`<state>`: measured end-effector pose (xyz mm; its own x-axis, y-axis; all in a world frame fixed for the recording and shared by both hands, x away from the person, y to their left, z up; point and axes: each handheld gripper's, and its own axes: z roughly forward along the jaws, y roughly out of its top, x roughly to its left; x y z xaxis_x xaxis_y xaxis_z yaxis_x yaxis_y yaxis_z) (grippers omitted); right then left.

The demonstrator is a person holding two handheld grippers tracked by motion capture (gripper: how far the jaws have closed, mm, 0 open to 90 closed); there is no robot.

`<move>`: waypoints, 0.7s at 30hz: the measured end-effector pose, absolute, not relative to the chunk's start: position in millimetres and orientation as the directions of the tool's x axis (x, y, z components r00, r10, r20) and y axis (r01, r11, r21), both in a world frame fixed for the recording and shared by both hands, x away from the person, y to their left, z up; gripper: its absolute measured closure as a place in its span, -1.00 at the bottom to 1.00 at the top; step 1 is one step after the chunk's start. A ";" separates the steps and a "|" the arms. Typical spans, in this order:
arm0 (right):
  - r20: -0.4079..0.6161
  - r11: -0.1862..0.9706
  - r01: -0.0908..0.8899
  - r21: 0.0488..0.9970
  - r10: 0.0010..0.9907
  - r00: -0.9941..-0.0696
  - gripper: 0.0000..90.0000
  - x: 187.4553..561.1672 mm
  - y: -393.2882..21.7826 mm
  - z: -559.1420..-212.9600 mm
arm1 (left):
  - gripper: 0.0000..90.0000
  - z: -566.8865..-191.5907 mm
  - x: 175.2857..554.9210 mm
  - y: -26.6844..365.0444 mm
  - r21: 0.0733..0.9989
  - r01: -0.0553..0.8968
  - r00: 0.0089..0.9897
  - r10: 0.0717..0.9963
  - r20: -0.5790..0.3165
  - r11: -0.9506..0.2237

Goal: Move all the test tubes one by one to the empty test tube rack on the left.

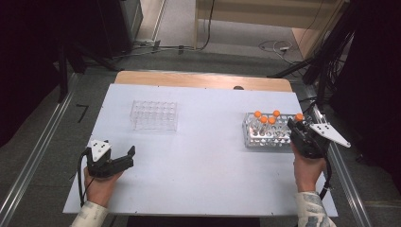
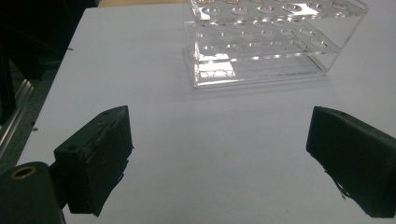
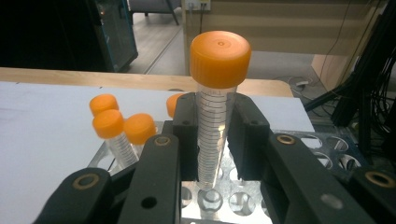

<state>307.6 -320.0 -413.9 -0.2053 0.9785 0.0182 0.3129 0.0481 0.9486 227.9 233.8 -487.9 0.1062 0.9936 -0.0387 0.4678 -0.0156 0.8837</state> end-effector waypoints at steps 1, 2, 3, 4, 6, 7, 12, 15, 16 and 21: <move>0.016 0.050 0.313 0.948 0.978 -0.206 0.60 306.1 -319.5 -414.0 | -0.83 -487.9 227.8 233.5 0.884 0.466 0.110 0.993 -0.038 -0.018; 0.011 0.057 0.313 0.948 0.977 -0.211 0.60 304.2 -318.7 -414.4 | -0.83 -487.9 227.8 233.5 0.884 0.466 0.110 0.993 -0.038 -0.018; 0.003 0.067 0.314 0.947 0.976 -0.218 0.60 302.2 -317.8 -414.9 | -0.83 -487.9 227.9 233.1 0.883 0.468 0.111 0.993 -0.038 -0.019; -0.004 0.075 0.315 0.946 0.976 -0.219 0.60 299.6 -316.8 -415.1 | -0.83 -488.0 228.0 232.9 0.883 0.470 0.110 0.993 -0.038 -0.018; -0.011 0.083 0.311 0.947 0.973 -0.229 0.60 294.4 -316.0 -415.1 | -0.83 -488.1 228.0 232.7 0.883 0.469 0.111 0.993 -0.038 -0.018; -0.010 0.084 0.308 0.948 0.973 -0.232 0.60 291.7 -315.8 -415.0 | -0.83 -488.1 228.0 232.7 0.883 0.469 0.111 0.993 -0.038 -0.018; -0.004 0.087 0.306 0.948 0.965 -0.262 0.60 283.4 -309.7 -414.8 | -0.86 -487.9 228.8 230.6 0.882 0.472 0.122 0.992 -0.043 -0.020; -0.013 0.111 0.298 0.948 0.950 -0.313 0.60 277.5 -294.4 -413.9 | -0.87 -485.8 227.9 227.2 0.885 0.465 0.135 0.990 -0.051 -0.018; -0.013 0.111 0.298 0.948 0.950 -0.313 0.60 277.5 -294.4 -413.9 | -0.88 -485.8 227.9 227.2 0.885 0.465 0.135 0.990 -0.051 -0.018; -0.022 0.148 0.295 0.944 0.921 -0.390 0.60 270.6 -267.2 -415.3 | -0.89 -485.2 228.0 218.9 0.884 0.467 0.158 0.986 -0.049 -0.031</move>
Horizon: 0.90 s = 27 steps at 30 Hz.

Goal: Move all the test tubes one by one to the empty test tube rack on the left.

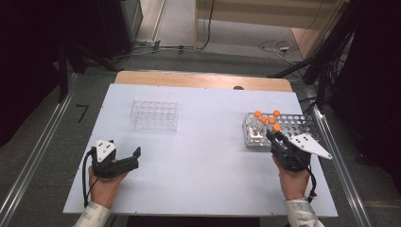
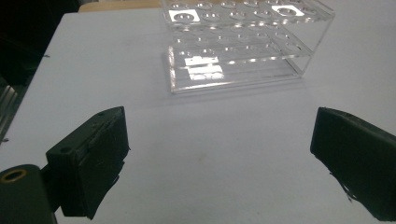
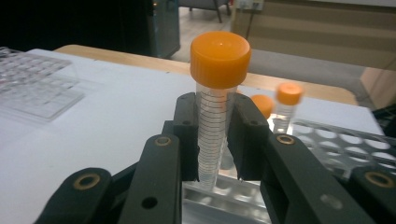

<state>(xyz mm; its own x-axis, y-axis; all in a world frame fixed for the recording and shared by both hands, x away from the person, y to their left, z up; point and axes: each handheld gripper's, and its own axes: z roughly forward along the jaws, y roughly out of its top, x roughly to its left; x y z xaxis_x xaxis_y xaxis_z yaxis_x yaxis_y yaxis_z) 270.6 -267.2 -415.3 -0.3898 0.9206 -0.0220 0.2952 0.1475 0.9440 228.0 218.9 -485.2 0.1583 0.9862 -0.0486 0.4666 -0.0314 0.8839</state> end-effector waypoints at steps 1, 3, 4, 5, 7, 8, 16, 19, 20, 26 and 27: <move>-0.024 0.154 0.294 0.943 0.915 -0.403 0.60 270.3 -262.8 -416.4 | -0.89 -485.3 228.1 217.1 0.884 0.467 0.170 0.984 -0.044 -0.041; -0.025 0.167 0.299 0.940 0.905 -0.425 0.60 270.6 -253.2 -418.7 | -0.90 -483.9 227.6 212.9 0.886 0.461 0.179 0.983 -0.036 -0.051; -0.029 0.175 0.299 0.938 0.900 -0.436 0.60 271.2 -249.2 -419.6 | -0.90 -483.9 227.6 212.9 0.886 0.461 0.179 0.983 -0.036 -0.051; -0.030 0.181 0.301 0.936 0.895 -0.446 0.60 271.6 -244.9 -420.5 | -0.89 -481.9 227.7 209.5 0.891 0.451 0.190 0.981 -0.038 -0.052; -0.031 0.190 0.303 0.934 0.887 -0.460 0.60 272.2 -237.8 -421.8 | -0.89 -479.7 229.0 206.3 0.894 0.446 0.205 0.978 -0.050 -0.048; -0.029 0.191 0.305 0.933 0.885 -0.465 0.60 272.4 -234.6 -422.5 | -0.89 -478.6 230.2 204.8 0.895 0.444 0.217 0.975 -0.053 -0.050; -0.025 0.209 0.316 0.925 0.866 -0.499 0.60 276.5 -214.5 -428.9 | -0.88 -477.2 239.0 192.8 0.893 0.442 0.284 0.957 -0.051 -0.083; -0.023 0.210 0.315 0.926 0.862 -0.506 0.60 276.3 -210.4 -429.4 | -0.87 -474.2 240.1 190.8 0.902 0.428 0.292 0.954 -0.072 -0.062; -0.019 0.210 0.316 0.925 0.857 -0.515 0.60 276.6 -206.5 -429.6 | -0.87 -470.5 240.7 188.6 0.909 0.413 0.300 0.950 -0.081 -0.053; -0.019 0.223 0.318 0.921 0.843 -0.538 0.60 279.5 -192.5 -432.9 | -0.87 -460.2 245.2 174.9 0.917 0.396 0.336 0.937 -0.096 -0.047; -0.017 0.225 0.320 0.920 0.840 -0.542 0.60 279.7 -189.8 -433.3 | -0.87 -460.2 245.2 174.9 0.917 0.396 0.336 0.937 -0.096 -0.047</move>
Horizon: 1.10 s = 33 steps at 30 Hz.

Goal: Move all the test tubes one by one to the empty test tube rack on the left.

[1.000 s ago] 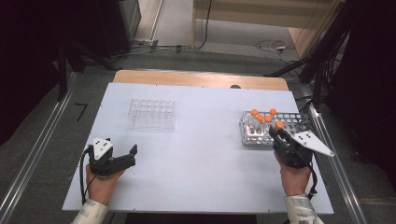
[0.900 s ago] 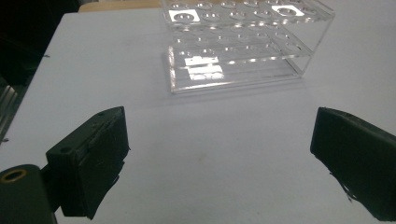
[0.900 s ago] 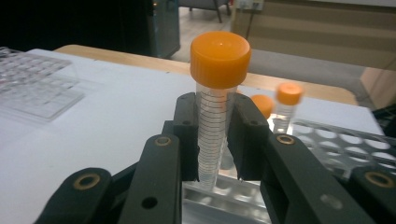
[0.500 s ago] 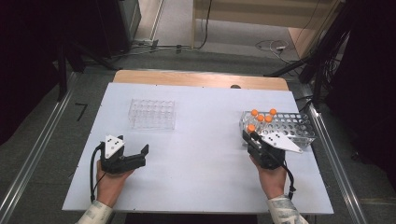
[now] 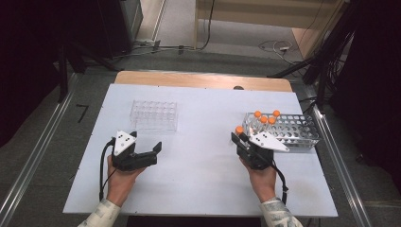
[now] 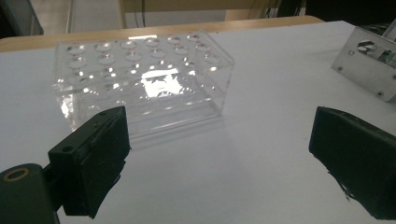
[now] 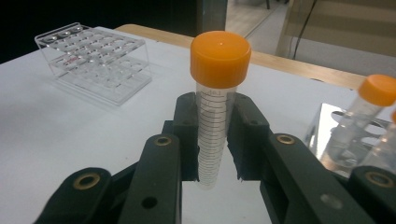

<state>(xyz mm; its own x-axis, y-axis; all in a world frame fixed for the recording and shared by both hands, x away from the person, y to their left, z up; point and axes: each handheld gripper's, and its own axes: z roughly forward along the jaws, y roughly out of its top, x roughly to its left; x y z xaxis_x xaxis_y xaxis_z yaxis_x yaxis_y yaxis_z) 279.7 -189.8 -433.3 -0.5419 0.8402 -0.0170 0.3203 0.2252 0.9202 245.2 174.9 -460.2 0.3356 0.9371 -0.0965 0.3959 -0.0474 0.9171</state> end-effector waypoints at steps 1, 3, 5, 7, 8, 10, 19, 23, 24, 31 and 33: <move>-0.018 0.229 0.321 0.919 0.838 -0.546 0.60 280.1 -187.0 -434.0 | -0.87 -457.0 247.1 169.9 0.918 0.394 0.346 0.934 -0.094 -0.054; -0.021 0.238 0.322 0.916 0.832 -0.555 0.60 281.0 -181.1 -435.9 | -0.80 -453.2 247.7 166.1 0.924 0.378 0.341 0.936 -0.087 -0.053; -0.026 0.249 0.323 0.913 0.825 -0.564 0.60 282.2 -175.9 -438.5 | -0.73 -450.8 247.6 165.3 0.930 0.366 0.339 0.936 -0.091 -0.042; -0.025 0.256 0.325 0.910 0.819 -0.573 0.60 283.3 -171.0 -440.8 | -0.73 -445.7 248.5 164.0 0.935 0.354 0.346 0.932 -0.109 -0.022; -0.024 0.260 0.330 0.908 0.817 -0.576 0.60 283.4 -168.2 -441.6 | -0.73 -441.3 250.3 160.8 0.933 0.359 0.357 0.928 -0.110 -0.027; -0.027 0.269 0.329 0.905 0.809 -0.587 0.60 284.2 -162.1 -443.7 | -0.73 -438.3 251.3 157.2 0.933 0.359 0.370 0.922 -0.116 -0.027; -0.038 0.328 0.329 0.885 0.757 -0.652 0.60 284.0 -127.3 -455.8 | -0.57 -430.5 252.6 131.2 0.934 0.348 0.466 0.880 -0.095 -0.084; -0.032 0.340 0.328 0.881 0.736 -0.677 0.60 283.1 -110.3 -459.0 | -0.49 -429.9 254.1 121.1 0.932 0.349 0.493 0.865 -0.092 -0.100; -0.034 0.344 0.323 0.882 0.728 -0.684 0.60 282.5 -106.0 -459.3 | -0.49 -429.9 254.1 121.1 0.932 0.349 0.493 0.865 -0.092 -0.100; -0.013 0.343 0.319 0.884 0.700 -0.714 0.60 281.3 -82.9 -462.5 | -0.28 -428.1 253.7 113.9 0.935 0.336 0.541 0.835 -0.096 -0.111; -0.012 0.347 0.317 0.883 0.691 -0.722 0.60 281.0 -76.8 -463.6 | -0.20 -428.4 254.6 111.6 0.934 0.337 0.555 0.826 -0.098 -0.115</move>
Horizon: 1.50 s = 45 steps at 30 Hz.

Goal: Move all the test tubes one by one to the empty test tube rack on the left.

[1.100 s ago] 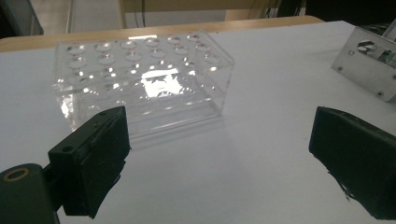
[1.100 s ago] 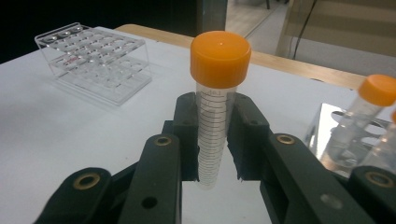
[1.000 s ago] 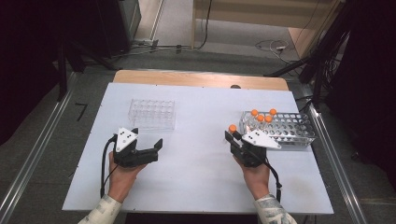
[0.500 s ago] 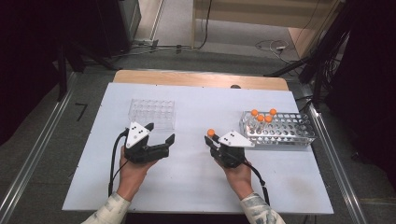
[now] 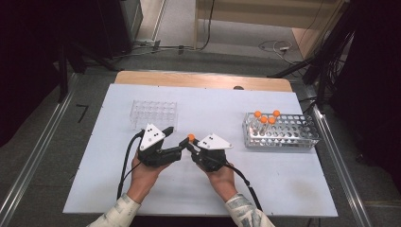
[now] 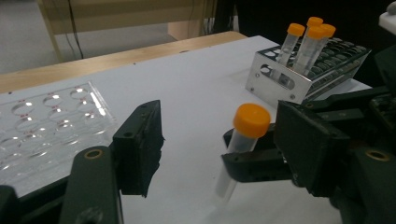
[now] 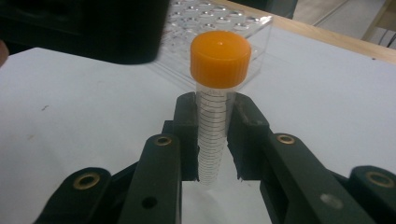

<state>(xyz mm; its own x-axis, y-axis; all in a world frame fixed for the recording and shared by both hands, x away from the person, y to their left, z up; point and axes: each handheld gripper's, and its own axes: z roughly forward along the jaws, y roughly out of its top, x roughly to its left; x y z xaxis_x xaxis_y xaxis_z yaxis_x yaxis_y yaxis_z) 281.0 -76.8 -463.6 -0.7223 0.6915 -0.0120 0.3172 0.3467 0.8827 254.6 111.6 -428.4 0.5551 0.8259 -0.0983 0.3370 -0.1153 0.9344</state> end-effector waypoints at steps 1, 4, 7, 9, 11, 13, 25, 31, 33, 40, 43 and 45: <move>-0.011 0.350 0.317 0.881 0.687 -0.726 0.60 280.6 -74.4 -463.7 | -0.15 -428.9 254.8 111.2 0.934 0.337 0.557 0.825 -0.093 -0.122; -0.008 0.350 0.313 0.883 0.678 -0.735 0.60 279.9 -68.2 -462.6 | -0.05 -430.0 255.6 110.2 0.931 0.340 0.561 0.823 -0.090 -0.130; -0.008 0.351 0.308 0.884 0.672 -0.741 0.60 279.5 -65.1 -461.6 | 0.05 -430.8 256.2 109.6 0.930 0.340 0.570 0.817 -0.087 -0.138; -0.009 0.354 0.304 0.884 0.664 -0.747 0.60 278.5 -62.0 -461.2 | 0.13 -431.5 255.5 108.2 0.930 0.337 0.579 0.812 -0.078 -0.151; -0.010 0.354 0.301 0.885 0.662 -0.750 0.60 278.4 -61.2 -461.2 | 0.25 -432.4 255.0 107.0 0.928 0.331 0.583 0.810 -0.061 -0.168; -0.009 0.353 0.299 0.887 0.660 -0.751 0.60 278.2 -61.1 -461.0 | 0.37 -433.3 254.9 106.0 0.928 0.328 0.580 0.813 -0.050 -0.177; 0.009 0.349 0.311 0.884 0.654 -0.757 0.48 278.9 -62.4 -460.5 | 0.56 -433.7 257.7 107.3 0.928 0.335 0.584 0.809 -0.069 -0.163; 0.036 0.340 0.324 0.883 0.640 -0.767 -0.16 281.6 -68.5 -456.6 | 0.56 -432.1 262.4 115.2 0.925 0.352 0.573 0.815 -0.093 -0.141; 0.030 0.342 0.324 0.882 0.645 -0.763 -0.24 281.5 -71.2 -454.4 | 0.56 -430.4 264.4 119.3 0.924 0.357 0.565 0.819 -0.100 -0.133; -0.004 0.365 0.313 0.877 0.656 -0.755 -0.31 279.8 -87.4 -447.6 | 0.57 -418.5 270.8 135.1 0.932 0.353 0.540 0.831 -0.132 -0.082; -0.011 0.375 0.316 0.872 0.658 -0.753 -0.31 278.4 -93.7 -447.0 | 0.57 -413.5 275.5 144.3 0.930 0.363 0.532 0.833 -0.150 -0.065; -0.016 0.378 0.313 0.871 0.660 -0.751 -0.31 276.0 -103.8 -447.3 | 0.57 -410.9 278.2 149.8 0.931 0.359 0.524 0.839 -0.145 -0.063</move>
<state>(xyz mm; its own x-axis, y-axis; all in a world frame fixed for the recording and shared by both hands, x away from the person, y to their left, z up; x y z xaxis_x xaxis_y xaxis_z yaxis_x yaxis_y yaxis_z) 276.0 -103.8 -447.3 -0.7511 0.6600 -0.0162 0.3130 0.3777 0.8714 278.2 149.8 -410.9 0.5239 0.8393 -0.1455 0.3590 -0.0626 0.9313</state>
